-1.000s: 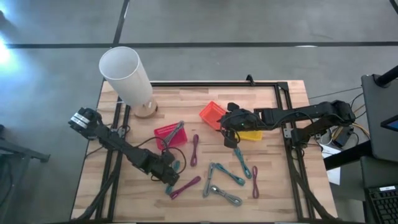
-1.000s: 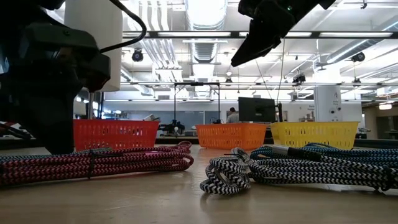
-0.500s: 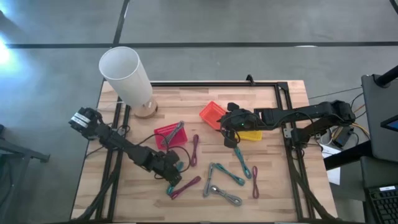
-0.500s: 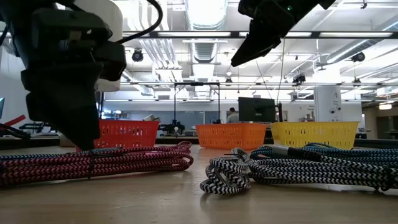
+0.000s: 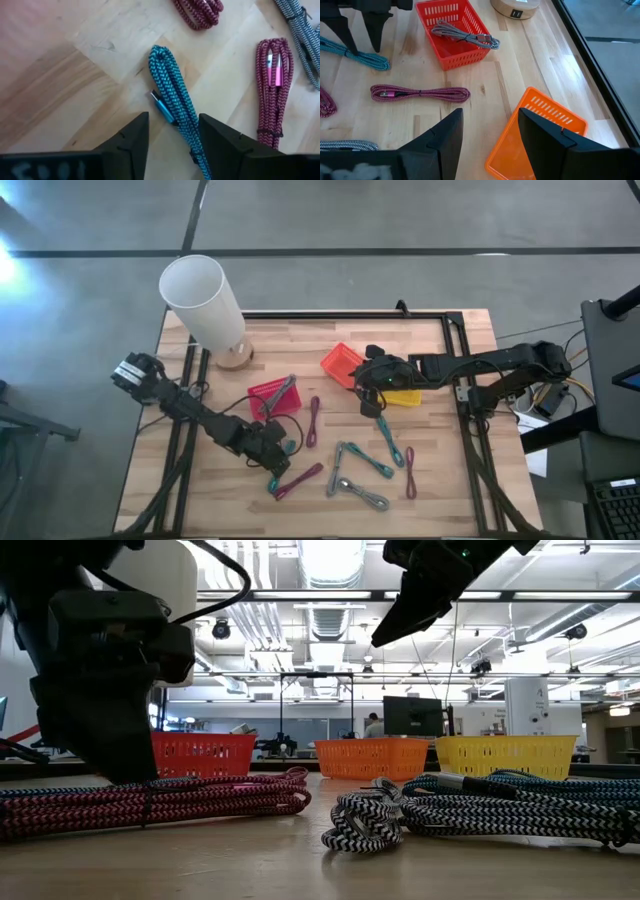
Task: Pick & Place USB Port
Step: Put the bottom left black and blue charger cable into the orange bin
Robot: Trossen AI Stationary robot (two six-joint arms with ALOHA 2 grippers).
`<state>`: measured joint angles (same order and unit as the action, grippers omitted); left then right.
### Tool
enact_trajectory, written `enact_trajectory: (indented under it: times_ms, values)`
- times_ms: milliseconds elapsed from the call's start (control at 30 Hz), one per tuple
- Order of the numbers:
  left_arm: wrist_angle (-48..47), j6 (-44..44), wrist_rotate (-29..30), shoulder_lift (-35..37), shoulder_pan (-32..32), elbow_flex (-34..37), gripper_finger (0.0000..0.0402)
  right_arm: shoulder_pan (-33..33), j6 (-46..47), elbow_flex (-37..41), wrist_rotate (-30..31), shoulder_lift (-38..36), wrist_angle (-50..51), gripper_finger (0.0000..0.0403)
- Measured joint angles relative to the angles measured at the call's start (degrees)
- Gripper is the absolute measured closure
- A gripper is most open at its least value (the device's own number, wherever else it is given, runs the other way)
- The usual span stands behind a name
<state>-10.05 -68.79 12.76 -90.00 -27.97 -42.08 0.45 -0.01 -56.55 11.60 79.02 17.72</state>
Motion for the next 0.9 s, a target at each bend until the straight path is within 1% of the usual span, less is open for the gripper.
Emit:
enact_trajectory:
  times_ms: [100,300,367,500,633,767,900]
  values:
    - [1.2,0.1,0.4,0.0,0.0,0.7,0.0276,0.0,0.0,0.0,0.0,0.0,0.0,0.0216]
    - [2.6,0.1,0.6,0.0,0.1,1.2,0.0372,0.0,0.0,0.0,0.0,0.0,0.0,0.0216]
    - [2.7,-0.3,0.8,0.0,0.2,1.2,0.0393,0.0,0.0,0.0,0.0,0.0,0.0,0.0216]
    - [2.5,-0.5,0.7,0.0,0.2,-0.5,0.0395,0.0,-0.2,0.0,0.0,0.0,0.0,0.0216]
    - [2.6,2.9,2.1,0.0,0.7,-4.6,0.0399,0.0,-0.2,0.0,0.0,0.0,0.1,0.0216]
    - [1.5,12.4,3.7,0.2,2.9,-10.1,0.0400,0.0,0.4,-0.2,0.0,-1.3,3.8,0.0216]
    - [-3.1,24.3,3.8,0.2,7.3,-16.6,0.0400,0.0,2.4,-0.4,0.2,-5.4,6.6,0.0216]
